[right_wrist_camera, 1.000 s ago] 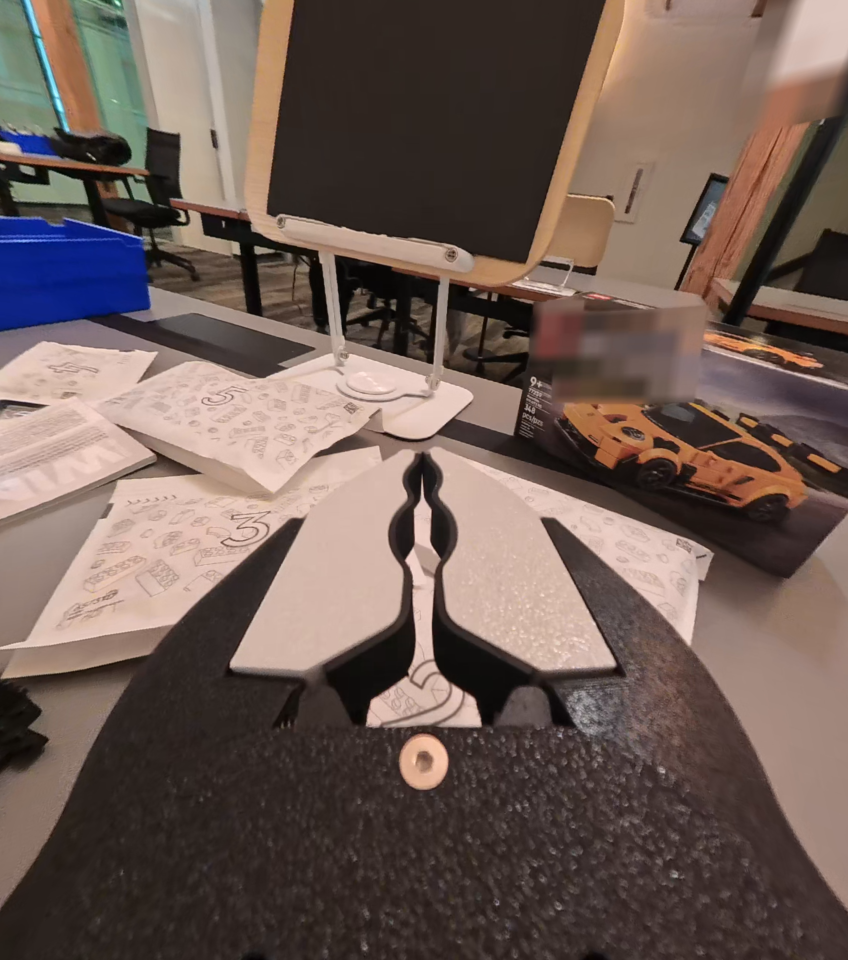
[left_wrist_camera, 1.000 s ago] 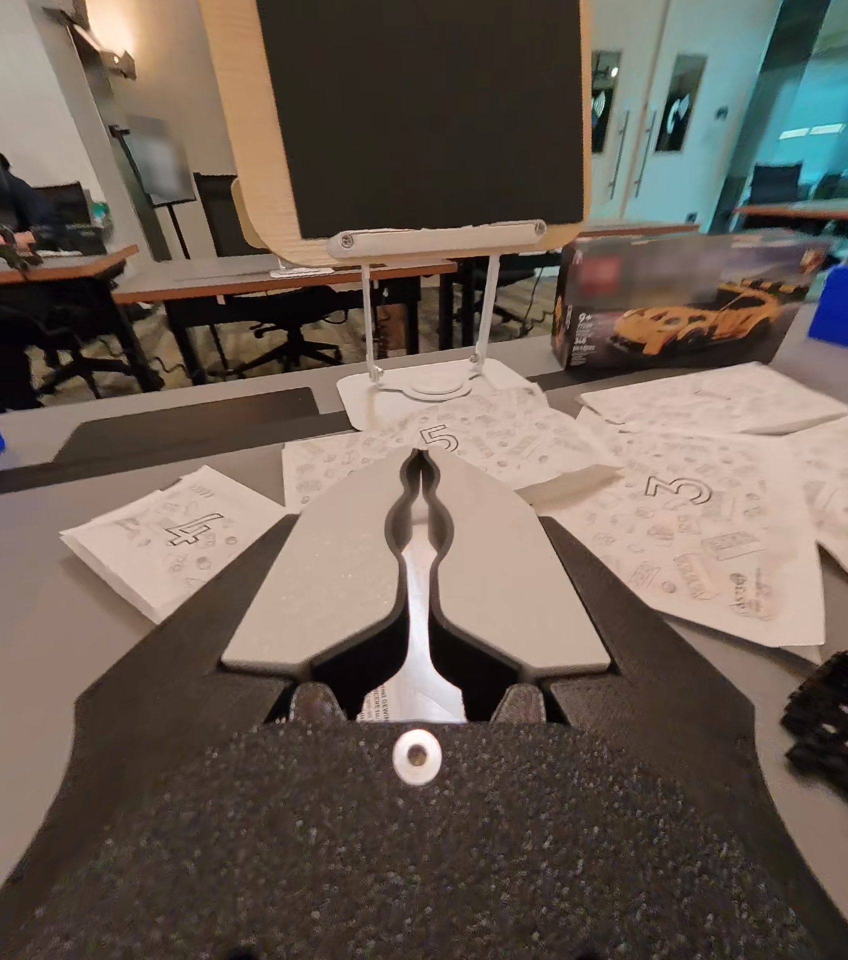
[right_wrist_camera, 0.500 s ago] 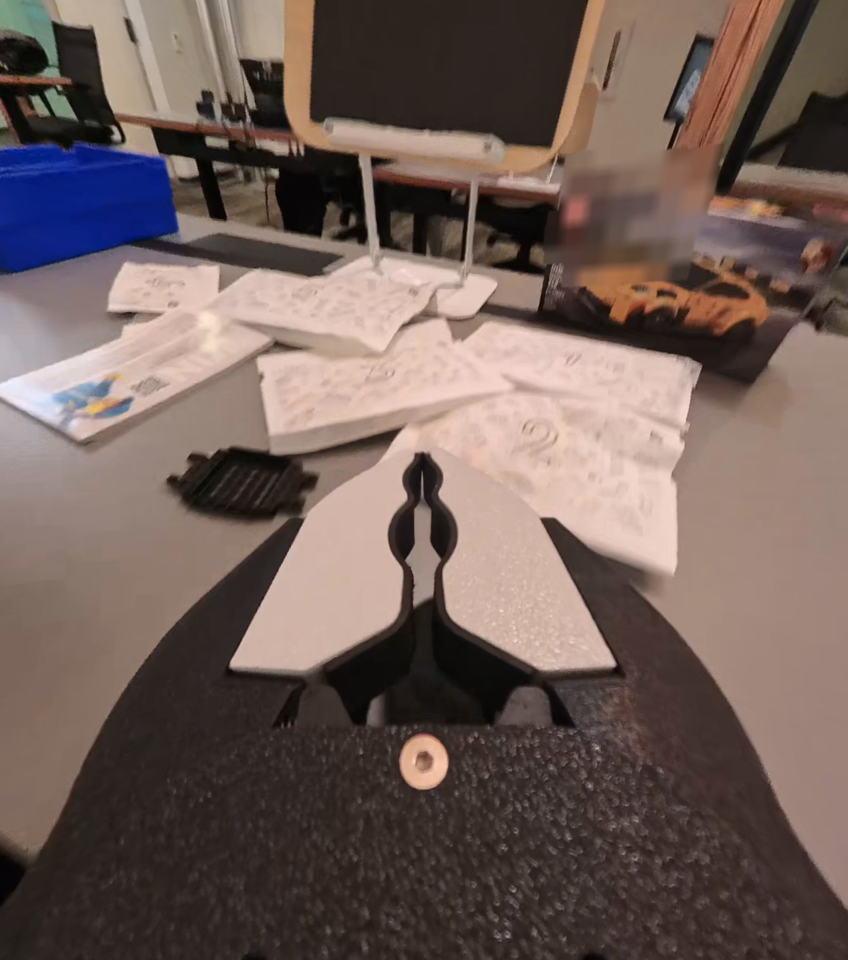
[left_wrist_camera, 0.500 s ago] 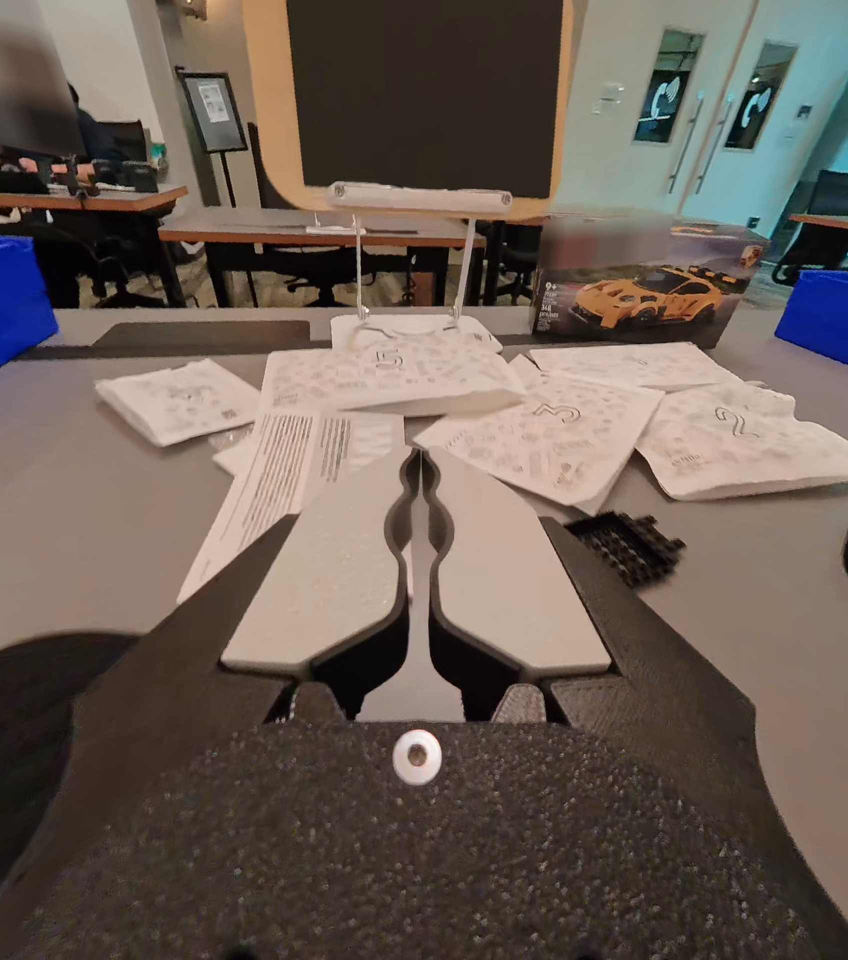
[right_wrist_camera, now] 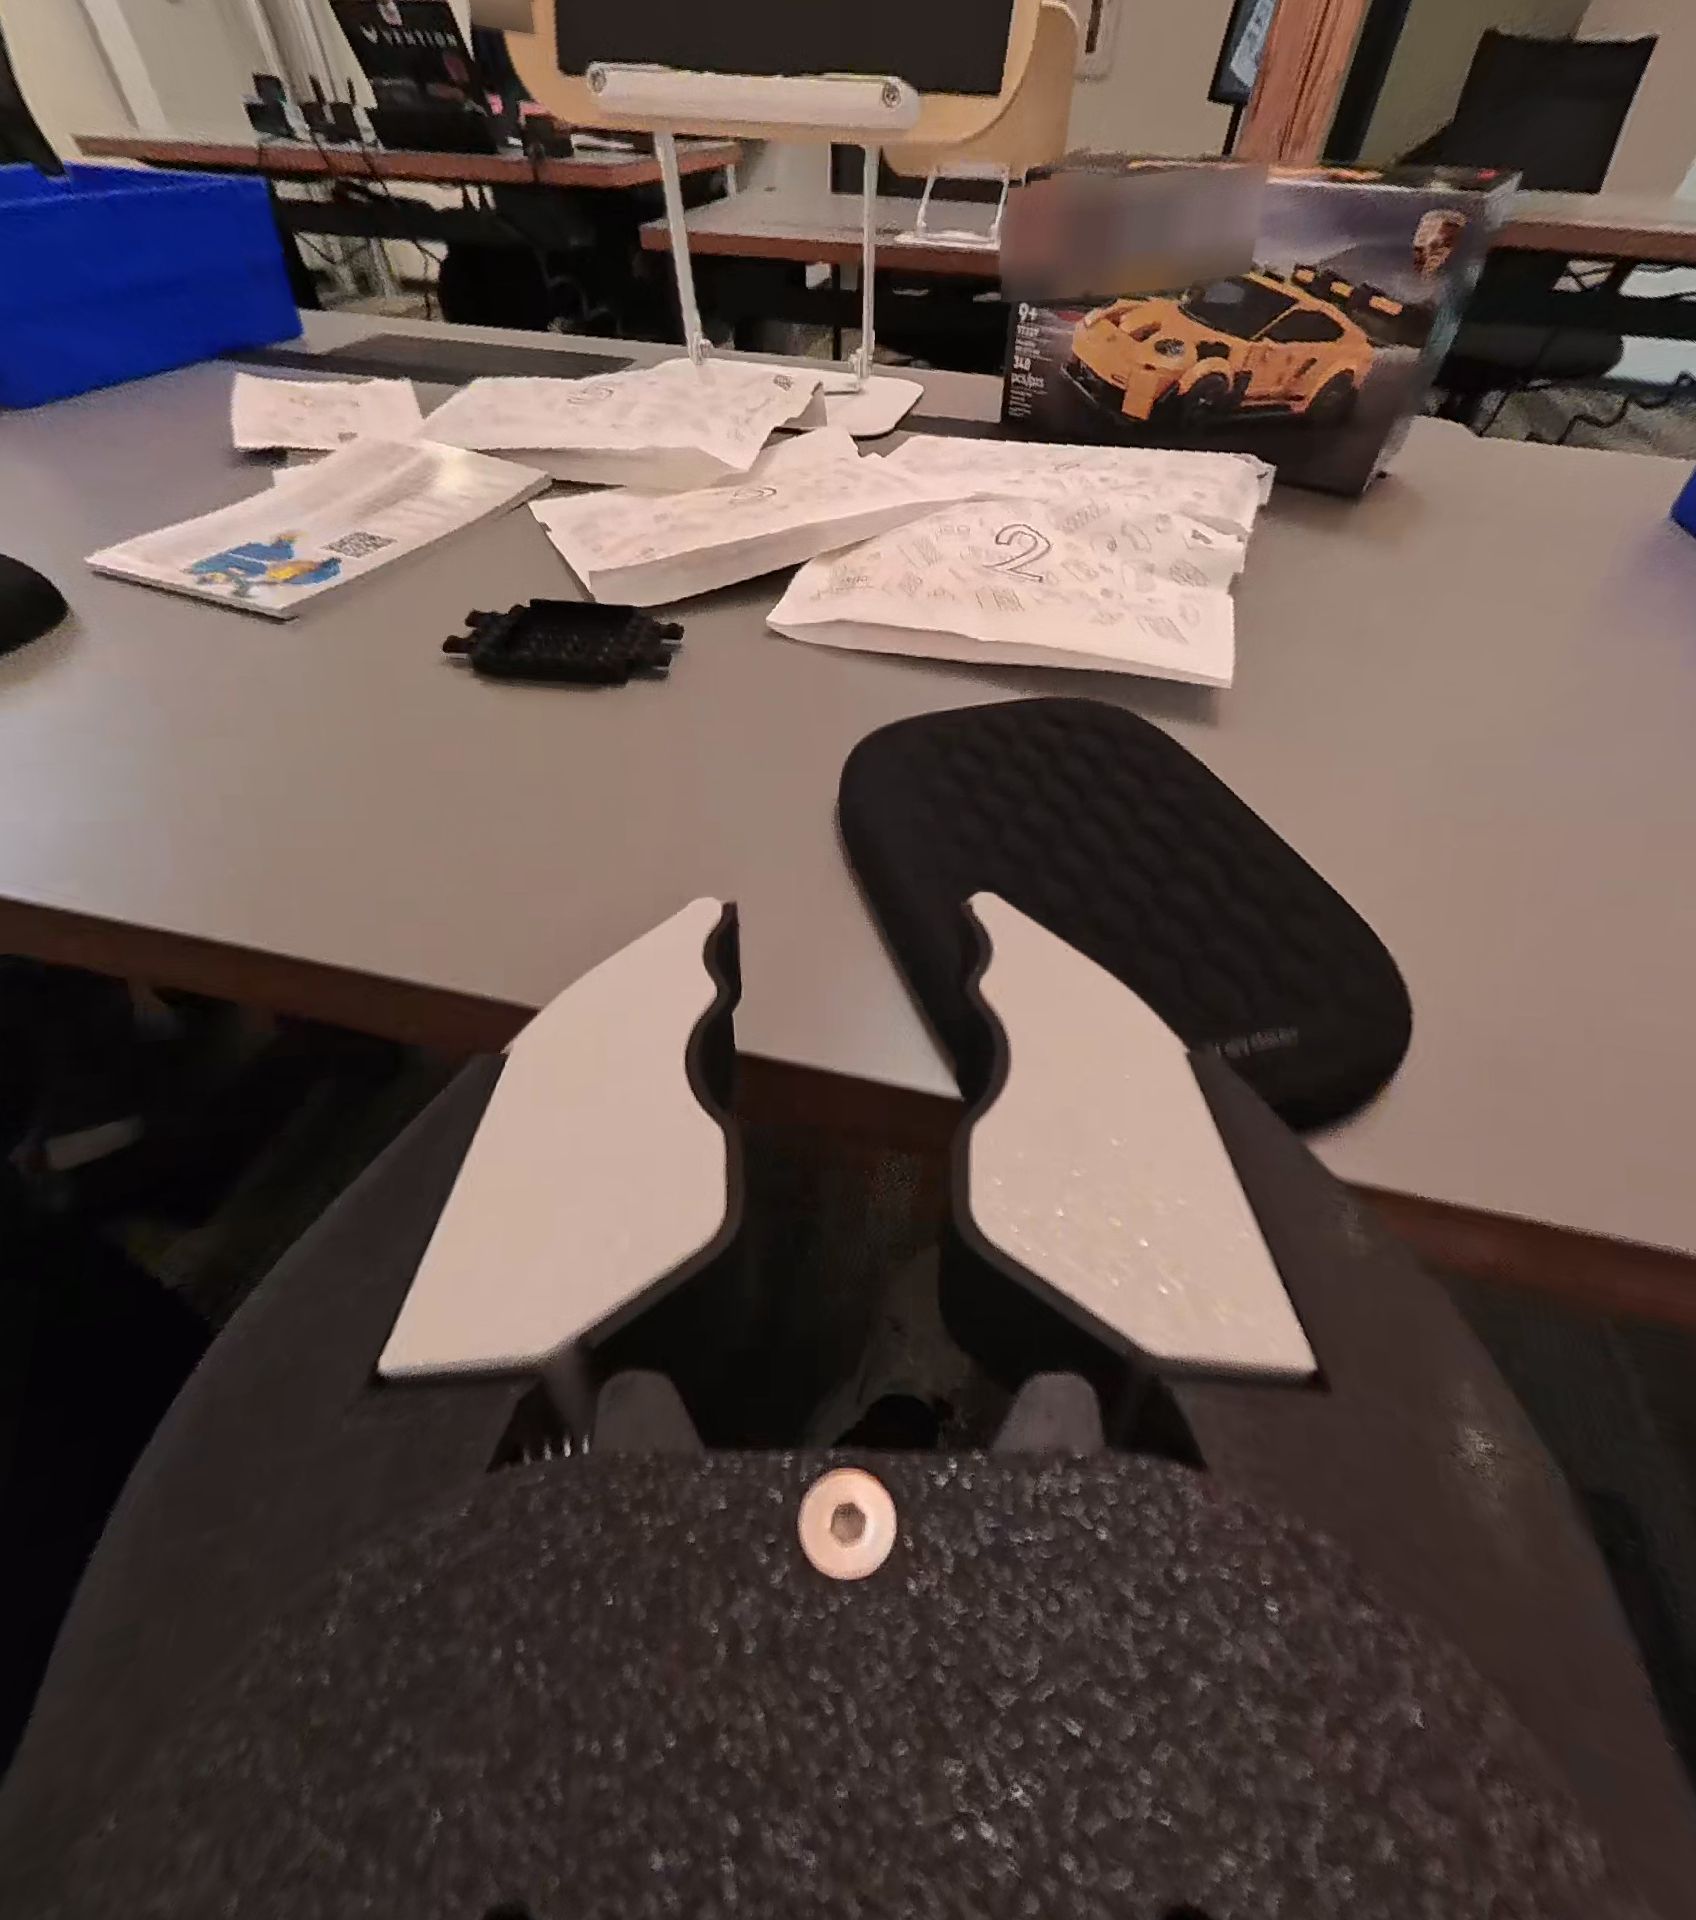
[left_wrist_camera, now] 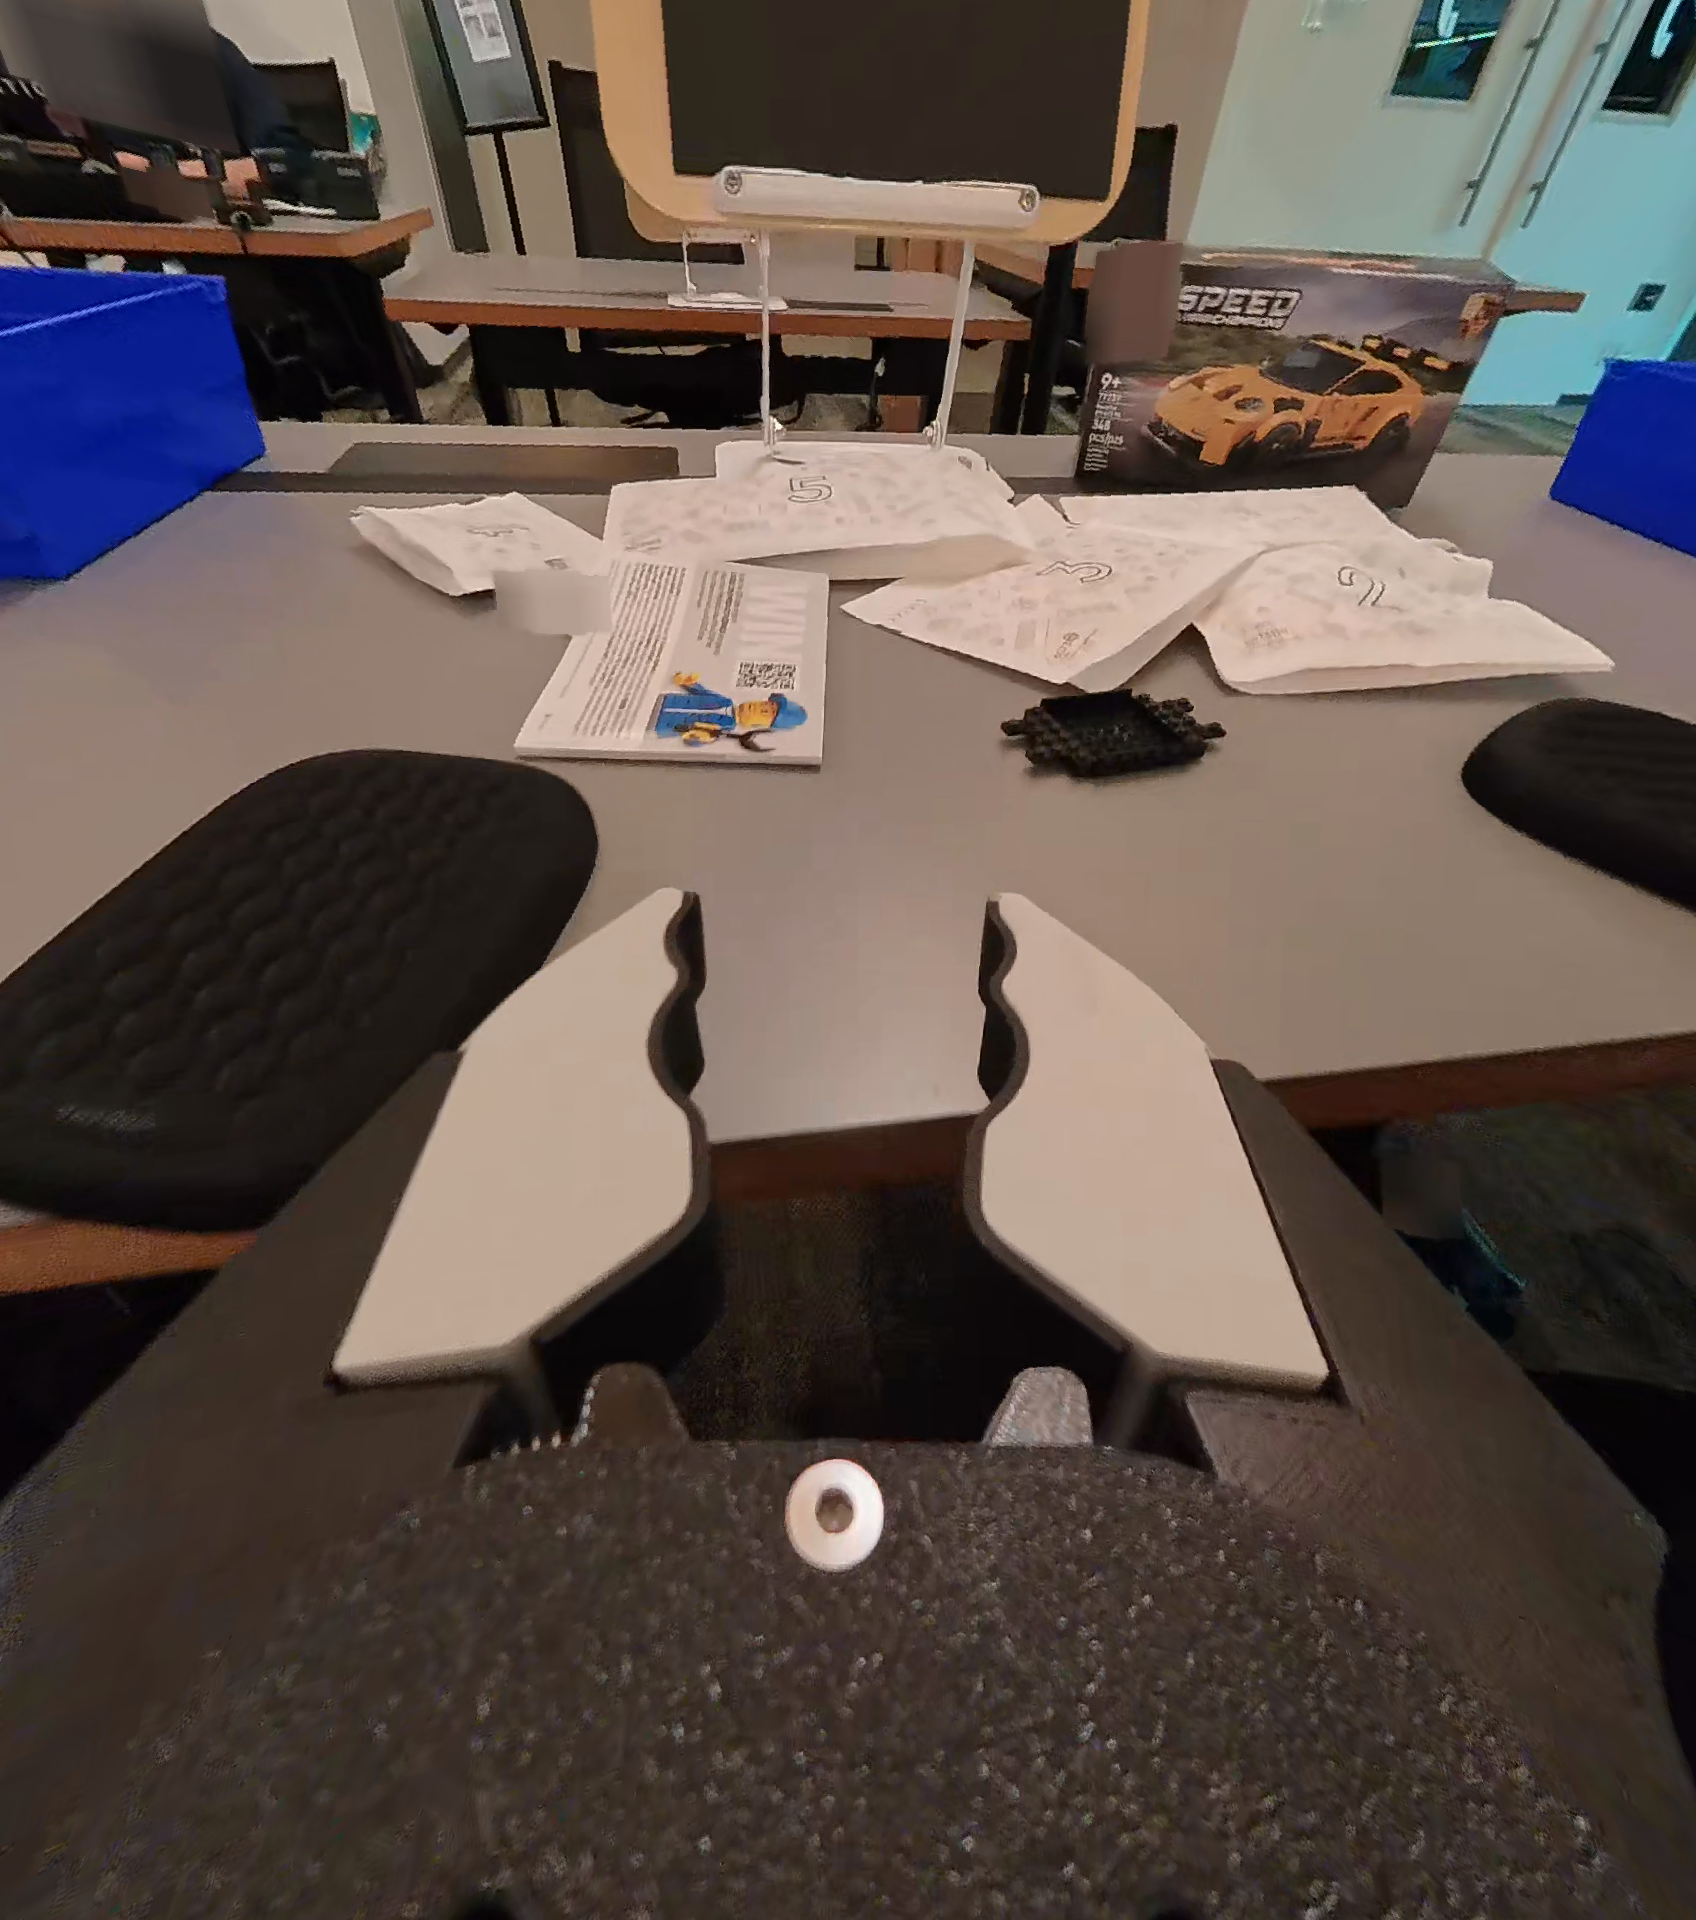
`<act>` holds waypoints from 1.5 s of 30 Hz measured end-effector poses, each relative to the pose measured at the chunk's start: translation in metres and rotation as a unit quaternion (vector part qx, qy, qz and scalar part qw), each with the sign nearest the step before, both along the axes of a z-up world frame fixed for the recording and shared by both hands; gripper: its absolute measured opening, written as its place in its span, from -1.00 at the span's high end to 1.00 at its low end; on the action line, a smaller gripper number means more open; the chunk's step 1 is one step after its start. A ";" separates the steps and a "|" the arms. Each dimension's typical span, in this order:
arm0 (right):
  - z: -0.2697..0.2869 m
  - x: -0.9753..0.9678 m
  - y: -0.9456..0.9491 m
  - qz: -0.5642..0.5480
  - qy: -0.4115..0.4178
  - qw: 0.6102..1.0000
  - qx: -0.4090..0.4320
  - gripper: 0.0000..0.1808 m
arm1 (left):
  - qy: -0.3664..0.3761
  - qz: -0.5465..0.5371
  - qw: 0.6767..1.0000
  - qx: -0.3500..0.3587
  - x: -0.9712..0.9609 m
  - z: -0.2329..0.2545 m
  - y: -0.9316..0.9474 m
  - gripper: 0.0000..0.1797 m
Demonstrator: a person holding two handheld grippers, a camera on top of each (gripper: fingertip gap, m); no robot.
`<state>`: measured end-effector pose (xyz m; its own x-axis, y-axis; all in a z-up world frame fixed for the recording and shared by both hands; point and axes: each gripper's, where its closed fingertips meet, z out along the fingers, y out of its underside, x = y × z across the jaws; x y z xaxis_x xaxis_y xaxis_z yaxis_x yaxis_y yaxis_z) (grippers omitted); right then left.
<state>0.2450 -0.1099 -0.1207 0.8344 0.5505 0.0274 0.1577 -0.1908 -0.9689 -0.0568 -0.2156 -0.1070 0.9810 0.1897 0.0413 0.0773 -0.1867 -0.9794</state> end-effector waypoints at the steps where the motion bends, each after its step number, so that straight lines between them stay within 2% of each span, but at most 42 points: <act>1: 0.000 0.002 -0.009 0.001 0.005 1.000 0.003 0.57 | 0.003 0.004 1.000 0.004 0.000 0.000 -0.009 0.45; 6: 0.002 0.004 -0.042 0.000 0.009 1.000 0.021 0.69 | -0.005 0.018 1.000 0.004 0.002 -0.008 -0.046 0.53; 8: 0.001 0.006 -0.054 0.000 0.021 1.000 0.015 0.75 | 0.005 0.017 1.000 0.002 0.006 -0.007 -0.059 0.66; 10: -0.002 0.009 -0.072 0.004 0.026 1.000 0.012 0.91 | 0.017 -0.003 1.000 0.010 0.016 -0.001 -0.073 1.00; 12: -0.005 0.018 -0.094 -0.001 0.013 1.000 0.016 1.00 | 0.020 -0.009 1.000 0.010 0.024 0.002 -0.087 0.99; 25: -0.014 0.104 -0.321 -0.032 -0.016 0.999 0.039 1.00 | -0.006 -0.056 0.998 0.024 0.114 -0.028 -0.238 1.00; 35: 0.006 0.175 -0.414 -0.074 0.007 0.995 0.061 1.00 | 0.004 -0.133 0.990 0.052 0.192 -0.006 -0.278 1.00; 38: -0.010 0.199 -0.425 -0.091 0.003 0.995 0.047 1.00 | 0.008 -0.166 0.985 0.050 0.224 -0.012 -0.261 1.00; 45: -0.068 0.211 -0.416 -0.064 -0.003 0.998 -0.011 1.00 | -0.030 -0.195 0.980 0.024 0.285 -0.062 -0.190 1.00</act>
